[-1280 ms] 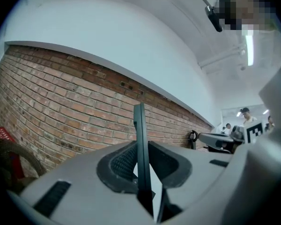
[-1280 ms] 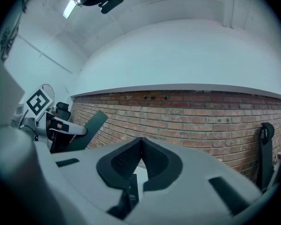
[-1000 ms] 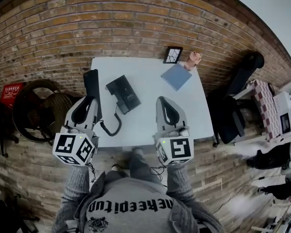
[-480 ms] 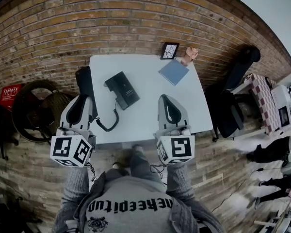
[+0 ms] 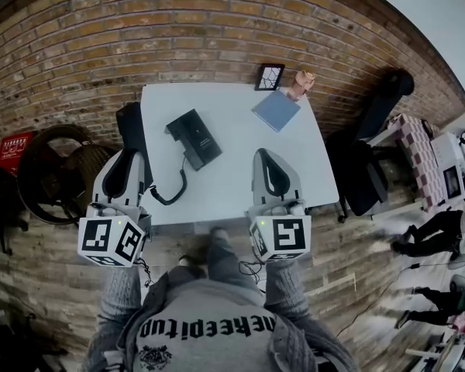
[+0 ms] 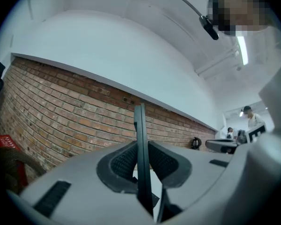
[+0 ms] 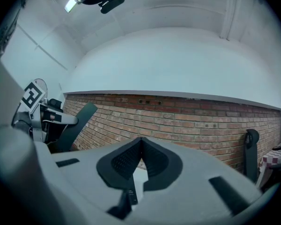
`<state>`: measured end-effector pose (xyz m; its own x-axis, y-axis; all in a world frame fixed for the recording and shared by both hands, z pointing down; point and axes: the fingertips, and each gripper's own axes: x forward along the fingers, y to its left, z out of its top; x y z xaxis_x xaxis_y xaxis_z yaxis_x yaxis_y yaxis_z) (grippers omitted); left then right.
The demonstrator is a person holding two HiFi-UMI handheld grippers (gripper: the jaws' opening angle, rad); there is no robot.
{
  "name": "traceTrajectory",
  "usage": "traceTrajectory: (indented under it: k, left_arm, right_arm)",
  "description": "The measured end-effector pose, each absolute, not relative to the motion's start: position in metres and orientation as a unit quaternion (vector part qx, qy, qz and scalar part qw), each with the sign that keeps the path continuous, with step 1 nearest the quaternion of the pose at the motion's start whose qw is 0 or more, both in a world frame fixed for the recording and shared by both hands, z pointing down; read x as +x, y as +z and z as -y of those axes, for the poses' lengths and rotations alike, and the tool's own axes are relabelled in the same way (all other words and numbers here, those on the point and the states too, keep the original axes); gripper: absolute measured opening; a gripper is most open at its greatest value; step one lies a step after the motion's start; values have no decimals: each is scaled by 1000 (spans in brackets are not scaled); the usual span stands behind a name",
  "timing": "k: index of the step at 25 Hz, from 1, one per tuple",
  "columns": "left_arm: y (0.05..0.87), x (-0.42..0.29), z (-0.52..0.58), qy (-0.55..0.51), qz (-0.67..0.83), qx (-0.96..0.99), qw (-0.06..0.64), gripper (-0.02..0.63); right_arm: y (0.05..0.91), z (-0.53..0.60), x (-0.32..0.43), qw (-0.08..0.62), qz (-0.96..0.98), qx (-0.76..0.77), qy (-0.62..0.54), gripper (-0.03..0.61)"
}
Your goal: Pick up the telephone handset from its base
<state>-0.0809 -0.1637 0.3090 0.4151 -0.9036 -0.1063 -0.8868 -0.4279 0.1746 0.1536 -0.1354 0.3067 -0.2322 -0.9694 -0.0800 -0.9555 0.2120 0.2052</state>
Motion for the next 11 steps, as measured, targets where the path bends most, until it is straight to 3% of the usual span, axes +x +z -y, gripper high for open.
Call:
traceTrajectory:
  k: [11]
  left_arm:
    - [307, -81, 159, -85, 534, 840, 54, 71]
  right_arm:
    - [307, 131, 151, 33, 775, 622, -108, 5]
